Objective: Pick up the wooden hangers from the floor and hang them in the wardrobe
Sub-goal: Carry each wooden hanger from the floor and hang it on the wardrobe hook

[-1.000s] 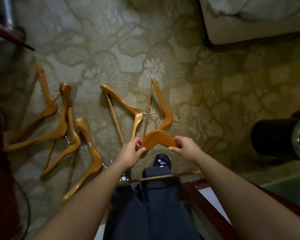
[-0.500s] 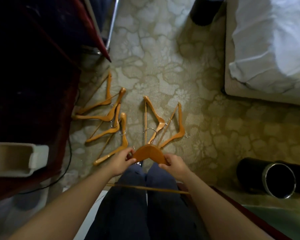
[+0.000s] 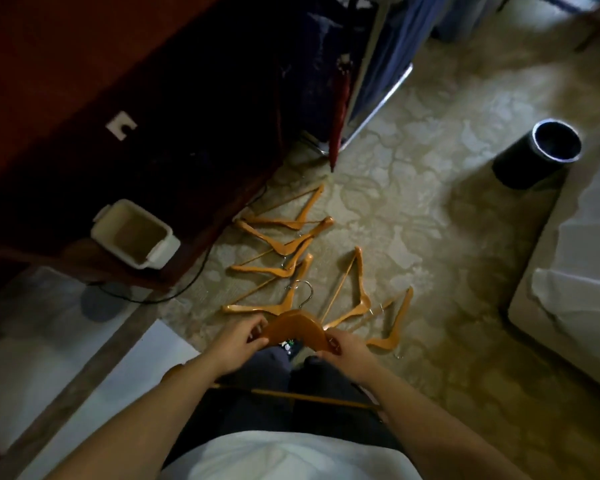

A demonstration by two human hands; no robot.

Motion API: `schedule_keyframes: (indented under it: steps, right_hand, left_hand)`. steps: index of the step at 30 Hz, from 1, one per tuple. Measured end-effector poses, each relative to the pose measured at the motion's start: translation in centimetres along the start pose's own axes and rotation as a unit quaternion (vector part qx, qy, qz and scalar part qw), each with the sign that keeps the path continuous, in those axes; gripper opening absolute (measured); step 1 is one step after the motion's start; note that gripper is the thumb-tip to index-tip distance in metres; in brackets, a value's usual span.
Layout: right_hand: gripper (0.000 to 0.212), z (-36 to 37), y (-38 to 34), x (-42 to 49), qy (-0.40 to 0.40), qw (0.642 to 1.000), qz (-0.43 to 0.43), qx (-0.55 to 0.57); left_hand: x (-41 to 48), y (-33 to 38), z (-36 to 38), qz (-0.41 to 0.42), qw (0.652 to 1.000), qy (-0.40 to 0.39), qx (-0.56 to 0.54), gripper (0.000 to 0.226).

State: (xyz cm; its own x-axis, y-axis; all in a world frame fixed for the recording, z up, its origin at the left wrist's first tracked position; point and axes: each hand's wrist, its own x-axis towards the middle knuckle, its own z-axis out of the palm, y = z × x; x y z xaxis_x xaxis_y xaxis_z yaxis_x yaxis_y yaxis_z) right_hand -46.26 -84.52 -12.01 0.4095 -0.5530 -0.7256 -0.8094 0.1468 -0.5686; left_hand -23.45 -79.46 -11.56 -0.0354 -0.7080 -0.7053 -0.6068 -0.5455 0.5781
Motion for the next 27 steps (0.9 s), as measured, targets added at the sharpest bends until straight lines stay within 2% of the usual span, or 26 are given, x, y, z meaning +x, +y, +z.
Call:
schedule_keyframes:
  steps: [4,7,14,24,27]
  right_hand:
    - [0.03,-0.1,-1.1,-0.7,-0.043,0.993,-0.055,-0.098]
    - [0.03,0.4,-1.7,-1.3,-0.069,0.984,-0.089,-0.136]
    - [0.032,3.1,-3.5,-2.7,-0.157,0.945,-0.144,-0.25]
    - [0.02,12.7,-10.2,-3.3,-0.225,0.879,-0.219,-0.359]
    - [0.022,17.6,-13.5,-3.5,-0.243,0.858,-0.237,-0.386]
  left_hand:
    - [-5.1,-0.9,2.9,-0.033,0.993,0.079,-0.075,0.026]
    - [-8.0,-2.0,5.4,-0.055,0.981,0.149,-0.107,0.016]
    - [-13.1,-4.0,11.1,-0.14,0.933,0.28,-0.179,0.022]
    - [-20.4,-12.1,13.9,-0.205,0.871,0.34,-0.289,0.012]
    - [-23.4,-15.9,13.2,-0.233,0.851,0.365,-0.297,0.019]
